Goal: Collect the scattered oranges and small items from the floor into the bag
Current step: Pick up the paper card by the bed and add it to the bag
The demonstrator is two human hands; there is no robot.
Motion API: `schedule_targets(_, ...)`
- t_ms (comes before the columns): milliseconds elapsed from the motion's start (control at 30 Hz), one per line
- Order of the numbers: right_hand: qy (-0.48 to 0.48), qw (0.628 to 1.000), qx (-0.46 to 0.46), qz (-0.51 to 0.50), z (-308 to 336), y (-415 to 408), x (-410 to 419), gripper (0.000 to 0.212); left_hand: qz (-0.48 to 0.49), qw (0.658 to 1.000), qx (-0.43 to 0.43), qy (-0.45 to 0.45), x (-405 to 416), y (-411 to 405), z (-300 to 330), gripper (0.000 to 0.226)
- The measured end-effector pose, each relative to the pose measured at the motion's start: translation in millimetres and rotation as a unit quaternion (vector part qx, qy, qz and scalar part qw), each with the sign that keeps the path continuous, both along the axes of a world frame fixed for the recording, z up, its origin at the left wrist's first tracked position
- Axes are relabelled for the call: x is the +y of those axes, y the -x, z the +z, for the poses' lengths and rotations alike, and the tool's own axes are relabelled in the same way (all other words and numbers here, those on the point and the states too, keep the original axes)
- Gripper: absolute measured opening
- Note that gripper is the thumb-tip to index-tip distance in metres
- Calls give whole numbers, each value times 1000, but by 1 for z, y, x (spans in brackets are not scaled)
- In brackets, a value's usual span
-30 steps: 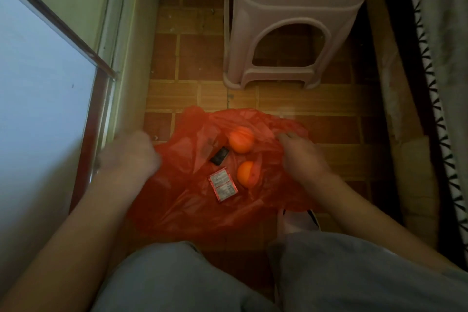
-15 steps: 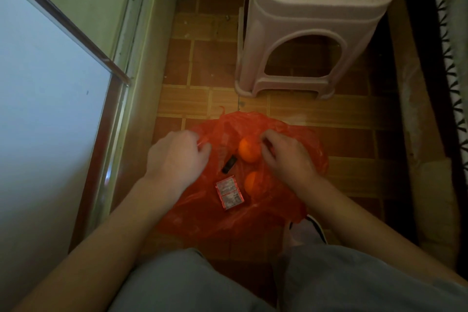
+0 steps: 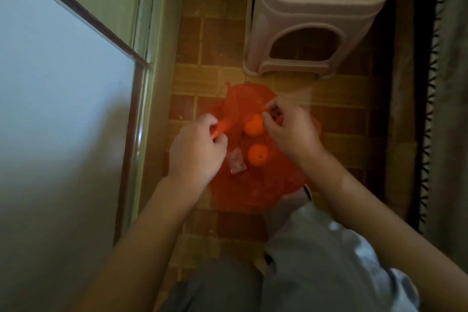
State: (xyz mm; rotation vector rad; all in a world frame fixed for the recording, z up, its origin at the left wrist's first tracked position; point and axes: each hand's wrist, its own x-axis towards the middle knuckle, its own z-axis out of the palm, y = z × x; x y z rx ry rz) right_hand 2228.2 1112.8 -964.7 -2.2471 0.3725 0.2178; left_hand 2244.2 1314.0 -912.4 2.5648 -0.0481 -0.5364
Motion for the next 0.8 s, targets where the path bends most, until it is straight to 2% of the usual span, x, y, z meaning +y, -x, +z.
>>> schedule_targets(67,-18,1000,19,3,36,10,-3,3,12,1000,14,-7,0,4,30,2)
schedule_targets(267,-36,998,48,-34,136,38,-6,5,28,999,28,-6,-3,22,124,17)
schedule_targets(533,-46,996,33,-64,270,54,-10,4,13,1000,-7,12,-10,33,249,16)
schedule_targets(800,-68,989,-36,-126,415,75,-3,6,-2,998,-53,28,-7,46,388,18)
